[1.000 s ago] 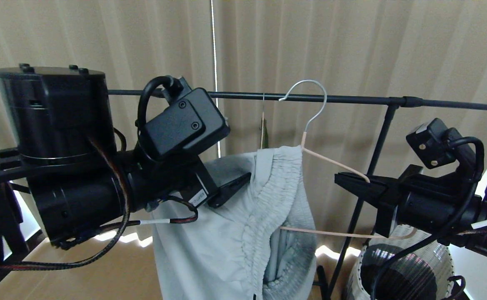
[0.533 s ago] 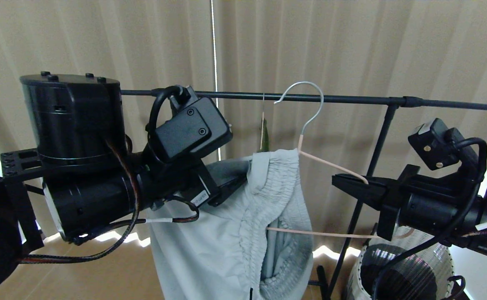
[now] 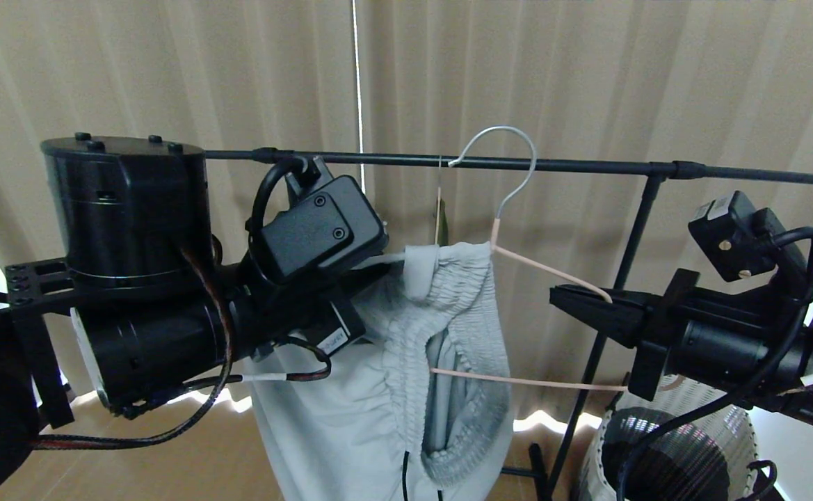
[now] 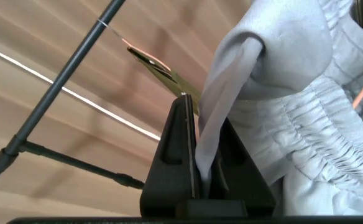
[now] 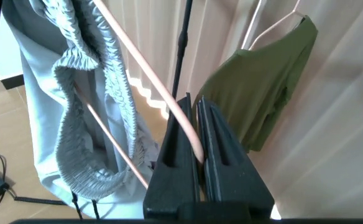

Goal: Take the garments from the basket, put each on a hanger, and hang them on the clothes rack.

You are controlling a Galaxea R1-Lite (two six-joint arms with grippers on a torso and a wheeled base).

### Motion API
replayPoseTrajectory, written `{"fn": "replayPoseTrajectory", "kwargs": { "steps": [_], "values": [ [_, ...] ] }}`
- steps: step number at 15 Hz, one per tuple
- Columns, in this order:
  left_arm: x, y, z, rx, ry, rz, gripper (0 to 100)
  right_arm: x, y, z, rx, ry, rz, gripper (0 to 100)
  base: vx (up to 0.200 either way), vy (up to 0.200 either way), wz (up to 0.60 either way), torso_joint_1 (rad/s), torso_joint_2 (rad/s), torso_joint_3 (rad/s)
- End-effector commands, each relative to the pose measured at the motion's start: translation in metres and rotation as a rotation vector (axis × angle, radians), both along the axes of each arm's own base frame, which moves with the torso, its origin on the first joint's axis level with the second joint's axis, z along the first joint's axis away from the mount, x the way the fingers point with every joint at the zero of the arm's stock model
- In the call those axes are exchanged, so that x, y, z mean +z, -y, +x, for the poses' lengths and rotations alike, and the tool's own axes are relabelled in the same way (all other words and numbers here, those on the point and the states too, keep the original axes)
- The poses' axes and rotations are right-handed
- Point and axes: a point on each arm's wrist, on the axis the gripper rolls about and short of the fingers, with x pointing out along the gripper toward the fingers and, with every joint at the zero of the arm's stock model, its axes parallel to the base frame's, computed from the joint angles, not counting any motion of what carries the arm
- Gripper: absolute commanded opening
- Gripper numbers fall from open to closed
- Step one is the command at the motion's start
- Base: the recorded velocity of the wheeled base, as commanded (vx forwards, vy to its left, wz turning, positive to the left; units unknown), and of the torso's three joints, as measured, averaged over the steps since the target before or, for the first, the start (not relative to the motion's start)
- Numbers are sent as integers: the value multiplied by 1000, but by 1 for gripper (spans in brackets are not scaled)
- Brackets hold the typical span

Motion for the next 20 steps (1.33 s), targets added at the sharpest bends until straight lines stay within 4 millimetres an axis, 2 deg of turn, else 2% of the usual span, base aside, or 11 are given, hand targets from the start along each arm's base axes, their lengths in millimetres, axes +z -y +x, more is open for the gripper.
{"fn": "replayPoseTrajectory", "kwargs": {
  "steps": [1, 4, 5, 8, 14, 17, 20],
  "values": [
    [1, -1, -1, 4, 9, -6, 0, 1, 0, 0, -4, 5, 1, 0, 0, 0, 0, 0, 0, 0],
    [1, -2, 1, 14, 27, -25, 0, 0, 1, -1, -5, 4, -2, 0, 0, 0, 0, 0, 0, 0],
    [-1, -5, 3, 34, 32, -29, 0, 1, 2, -2, -8, 9, 1, 100, 0, 0, 0, 0, 0, 0],
    [-1, -11, 7, 101, 37, -23, 0, 1, 3, -2, -16, 7, -1, 100, 0, 0, 0, 0, 0, 0],
    [-2, -22, 14, 371, 16, -68, 0, -20, 23, -7, -97, -19, -75, 100, 0, 0, 0, 0, 0, 0],
    [1, -21, 14, 389, -26, -174, 0, -32, 28, -16, -99, -44, -90, 100, 0, 0, 0, 0, 0, 0],
    [13, -11, 10, 363, -50, -297, 0, -40, 29, -18, -94, -53, -86, 100, 0, 0, 0, 0, 0, 0]
  ]
}}
